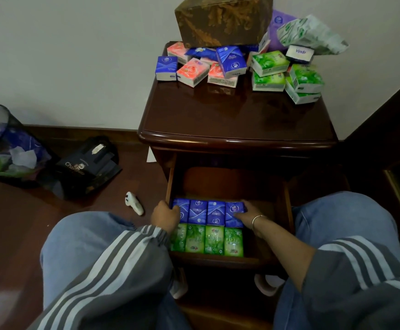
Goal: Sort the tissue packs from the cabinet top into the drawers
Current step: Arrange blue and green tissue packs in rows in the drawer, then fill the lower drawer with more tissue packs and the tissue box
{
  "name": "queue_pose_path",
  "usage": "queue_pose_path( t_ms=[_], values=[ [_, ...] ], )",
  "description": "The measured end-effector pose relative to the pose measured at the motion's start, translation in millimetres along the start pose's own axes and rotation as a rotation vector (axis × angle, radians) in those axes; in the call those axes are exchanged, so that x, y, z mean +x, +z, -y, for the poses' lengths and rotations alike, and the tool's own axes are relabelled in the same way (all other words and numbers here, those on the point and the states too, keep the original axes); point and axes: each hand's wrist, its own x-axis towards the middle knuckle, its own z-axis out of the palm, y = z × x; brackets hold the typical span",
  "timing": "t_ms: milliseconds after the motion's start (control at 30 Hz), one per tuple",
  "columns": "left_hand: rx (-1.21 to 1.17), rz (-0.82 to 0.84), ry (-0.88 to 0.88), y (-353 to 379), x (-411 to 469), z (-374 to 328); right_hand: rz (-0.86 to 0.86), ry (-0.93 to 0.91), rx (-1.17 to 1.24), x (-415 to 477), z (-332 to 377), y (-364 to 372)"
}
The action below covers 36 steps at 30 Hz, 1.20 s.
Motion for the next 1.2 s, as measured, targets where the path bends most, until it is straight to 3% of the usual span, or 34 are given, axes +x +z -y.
queue_pose_path(
  t_ms=[267,400,500,667,833,933,1000,1133,1200],
  values=[
    [0.002,-0.009,0.001,2,3,1,0.003,0.274,0.138,-2,5,0],
    [0.015,-0.022,0.005,4,4,1,0.107,0.272,0.101,-6,2,2],
    [0.031,-0.035,0.003,4,3,0,0.16,0.281,0.215,-7,-2,3],
    [0.025,-0.032,0.007,3,2,-2,0.149,0.252,0.192,-12,-2,3],
    [0.015,-0.023,0.024,-3,-4,-7,-0.007,0.016,-0.096,-28,20,-12],
    [0.004,-0.114,0.108,-15,-10,-15,-0.056,-0.181,-0.344,-48,49,-34],
    [-0.094,-0.198,0.161,-30,-15,-22,-0.141,-0.384,-0.349,-66,72,-52],
    [-0.279,-0.448,0.3,-68,-29,-40,-0.588,-0.785,-0.17,-100,113,-93],
    [-0.377,-0.528,0.416,-85,-38,-57,-0.818,-0.842,-0.175,-100,123,-117]
  ],
)
